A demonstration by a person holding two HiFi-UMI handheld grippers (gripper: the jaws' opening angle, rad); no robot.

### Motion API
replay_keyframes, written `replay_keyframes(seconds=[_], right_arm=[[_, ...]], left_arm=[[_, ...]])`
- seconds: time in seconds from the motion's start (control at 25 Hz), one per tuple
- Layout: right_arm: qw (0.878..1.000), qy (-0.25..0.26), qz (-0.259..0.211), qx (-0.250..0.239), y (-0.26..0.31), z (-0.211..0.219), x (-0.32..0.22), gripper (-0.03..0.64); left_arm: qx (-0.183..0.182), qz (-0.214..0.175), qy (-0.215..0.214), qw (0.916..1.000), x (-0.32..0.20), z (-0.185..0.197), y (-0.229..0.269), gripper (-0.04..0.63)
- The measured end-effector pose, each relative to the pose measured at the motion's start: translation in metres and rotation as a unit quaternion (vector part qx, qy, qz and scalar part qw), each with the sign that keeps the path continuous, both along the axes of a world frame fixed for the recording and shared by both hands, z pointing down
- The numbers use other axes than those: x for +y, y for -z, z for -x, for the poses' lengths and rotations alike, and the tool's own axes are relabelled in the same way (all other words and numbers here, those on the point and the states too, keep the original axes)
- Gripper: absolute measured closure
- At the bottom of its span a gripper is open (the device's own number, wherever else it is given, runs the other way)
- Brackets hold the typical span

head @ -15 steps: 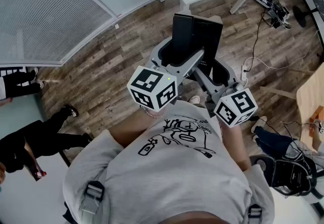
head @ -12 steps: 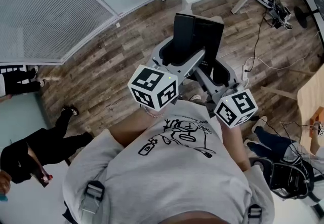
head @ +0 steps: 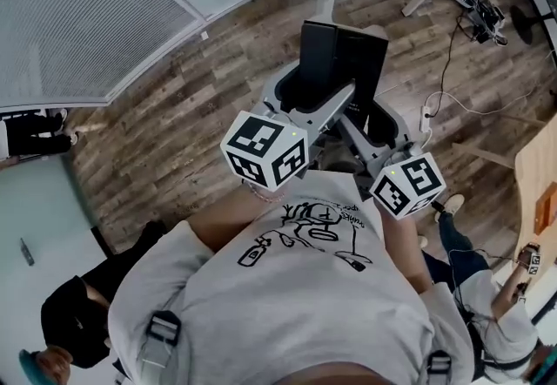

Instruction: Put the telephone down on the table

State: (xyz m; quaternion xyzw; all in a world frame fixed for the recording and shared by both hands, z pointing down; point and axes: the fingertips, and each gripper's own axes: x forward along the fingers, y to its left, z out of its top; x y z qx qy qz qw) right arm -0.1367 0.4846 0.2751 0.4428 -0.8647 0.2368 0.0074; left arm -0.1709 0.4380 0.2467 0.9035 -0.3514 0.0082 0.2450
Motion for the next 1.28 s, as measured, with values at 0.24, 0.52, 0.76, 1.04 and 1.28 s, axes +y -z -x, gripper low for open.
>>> replay_keyframes(seconds=[0.24,0.52,0.76,1.04,1.28], right_arm=[[1.000,0.009,0.004,-0.002,-0.002,0.001,-0.027,0.387],[1.000,0.007,0.003,-0.006,-0.002,-0.030,-0.079,0.387],[1.000,0.013,0.003,-0.010,-0.002,-0.070,-0.128,0.387],[1.000,0.020,0.003,-0.009,0.003,-0.123,-0.187,0.387],[1.000,0.028,0.004,-0.007,0.001,-0.164,-0.229,0.387]], left_arm=[[-0.002,0.007,0.009,0.9999,-0.027,0.002,-0.003,0.264],[-0.006,0.005,0.008,0.9999,-0.079,-0.030,-0.002,0.264],[-0.008,0.011,0.012,0.9998,-0.129,-0.069,-0.001,0.264],[-0.006,0.010,0.021,0.9997,-0.187,-0.122,0.002,0.264],[-0.003,0.015,0.030,0.9994,-0.228,-0.162,0.000,0.264]])
